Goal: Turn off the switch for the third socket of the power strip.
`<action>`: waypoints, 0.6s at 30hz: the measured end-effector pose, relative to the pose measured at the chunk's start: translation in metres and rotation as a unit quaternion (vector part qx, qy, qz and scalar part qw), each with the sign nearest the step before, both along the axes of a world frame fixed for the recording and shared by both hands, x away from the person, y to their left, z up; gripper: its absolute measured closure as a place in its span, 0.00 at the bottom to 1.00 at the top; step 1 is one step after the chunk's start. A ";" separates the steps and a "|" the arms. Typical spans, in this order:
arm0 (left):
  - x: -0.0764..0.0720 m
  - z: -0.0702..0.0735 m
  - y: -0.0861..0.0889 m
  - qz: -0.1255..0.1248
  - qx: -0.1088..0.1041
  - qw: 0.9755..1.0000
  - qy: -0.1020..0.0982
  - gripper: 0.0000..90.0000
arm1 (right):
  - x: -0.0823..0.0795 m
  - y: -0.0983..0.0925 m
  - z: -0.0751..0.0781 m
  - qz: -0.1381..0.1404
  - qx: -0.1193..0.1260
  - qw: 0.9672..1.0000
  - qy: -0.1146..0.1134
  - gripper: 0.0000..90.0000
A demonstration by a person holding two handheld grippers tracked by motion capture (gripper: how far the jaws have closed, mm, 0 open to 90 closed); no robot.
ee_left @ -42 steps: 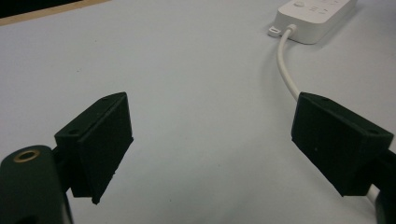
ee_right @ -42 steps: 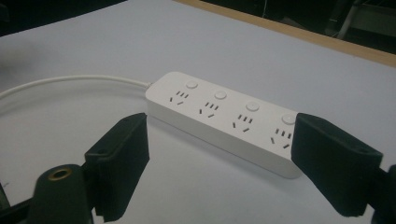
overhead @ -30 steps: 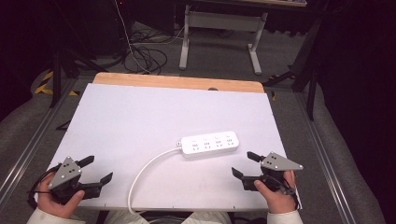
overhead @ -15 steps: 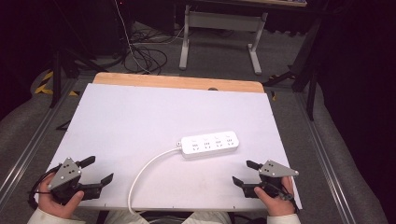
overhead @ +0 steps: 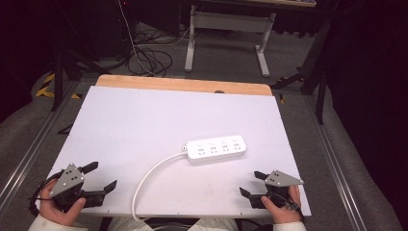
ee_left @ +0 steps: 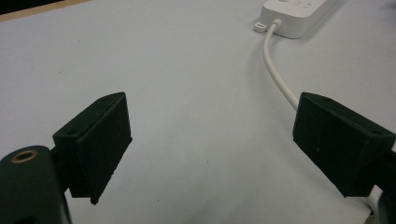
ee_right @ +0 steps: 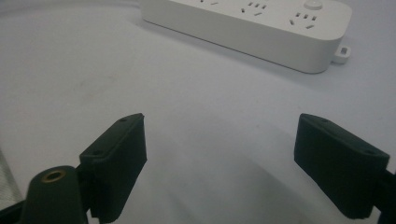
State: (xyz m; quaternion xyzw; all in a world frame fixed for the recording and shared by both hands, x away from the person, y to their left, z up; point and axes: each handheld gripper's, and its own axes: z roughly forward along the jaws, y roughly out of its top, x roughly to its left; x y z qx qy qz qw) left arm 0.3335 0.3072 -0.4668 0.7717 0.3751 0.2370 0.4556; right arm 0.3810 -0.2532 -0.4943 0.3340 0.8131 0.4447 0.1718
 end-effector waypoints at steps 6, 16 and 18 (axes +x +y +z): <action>0.001 -0.001 0.000 -0.006 -0.007 1.000 -0.002 0.10 | -0.001 -0.002 0.004 -0.015 0.008 1.000 -0.022 0.19; 0.001 -0.001 0.002 -0.010 -0.007 1.000 -0.005 0.09 | -0.001 -0.005 0.005 -0.027 0.006 0.999 -0.024 0.18; 0.001 -0.002 0.002 -0.010 -0.004 1.000 -0.007 0.08 | -0.001 -0.006 0.005 -0.028 0.007 0.999 -0.021 0.18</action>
